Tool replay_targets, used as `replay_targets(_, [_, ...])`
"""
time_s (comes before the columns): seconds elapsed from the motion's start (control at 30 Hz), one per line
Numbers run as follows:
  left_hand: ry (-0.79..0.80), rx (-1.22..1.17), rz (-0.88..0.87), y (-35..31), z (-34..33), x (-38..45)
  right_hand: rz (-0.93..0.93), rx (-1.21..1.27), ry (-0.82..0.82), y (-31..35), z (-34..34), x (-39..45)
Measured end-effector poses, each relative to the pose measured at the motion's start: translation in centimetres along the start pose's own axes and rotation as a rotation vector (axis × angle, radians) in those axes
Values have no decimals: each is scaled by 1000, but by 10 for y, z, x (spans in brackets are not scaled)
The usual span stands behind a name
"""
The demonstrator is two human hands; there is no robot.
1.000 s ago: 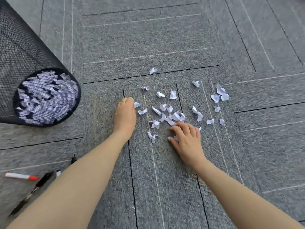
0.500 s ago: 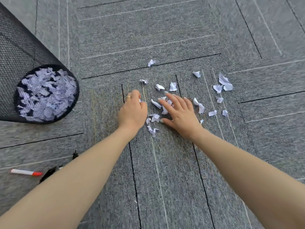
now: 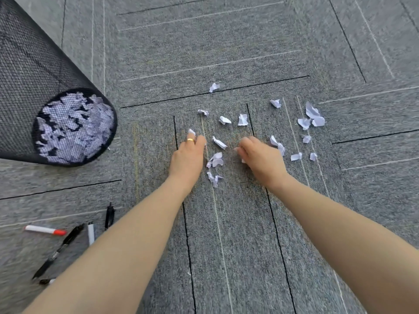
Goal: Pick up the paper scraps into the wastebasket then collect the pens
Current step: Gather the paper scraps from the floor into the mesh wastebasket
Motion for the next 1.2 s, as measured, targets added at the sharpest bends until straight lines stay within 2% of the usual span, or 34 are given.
replay_targets(0.1, [-49, -152, 43, 2, 1, 4, -215, 263, -36, -5, 3, -15])
replay_targets(0.23, [-136, -438, 188, 13, -2, 3, -142, 187, 112, 24, -5, -40])
replay_targets(0.3, [-133, -553, 232, 21, -1, 3, -109, 155, 80, 41, -10, -44])
replay_targets(0.4, [-15, -651, 299, 30, 5, 9, -165, 166, -10, 47, -8, -40])
replay_targets(0.53, [59, -609, 323, 29, 11, 18, -299, 69, 4, 24, -1, -40])
replay_targets(0.63, [73, -383, 223, 24, 13, 18, -277, -58, 61, 17, 0, -37])
replay_targets(0.73, [84, -278, 135, 17, 11, 12, -255, -47, 91, 19, -1, -32])
replay_targets(1.07, [-95, -529, 162, 29, 16, -36, -345, 163, 55, 13, -3, -39])
replay_targets(1.2, [-314, -760, 355, 44, 15, -58, -293, 156, 71, 8, 1, -40])
Point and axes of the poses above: each hand's wrist, its own x-axis towards the middle knuckle, its own z-axis out of the back of the hand, y = z × x, the point moved 2 cm from there along x, towards the middle knuckle, and after that the axes turned 7 degrees about -z, right-handed, at the moved point
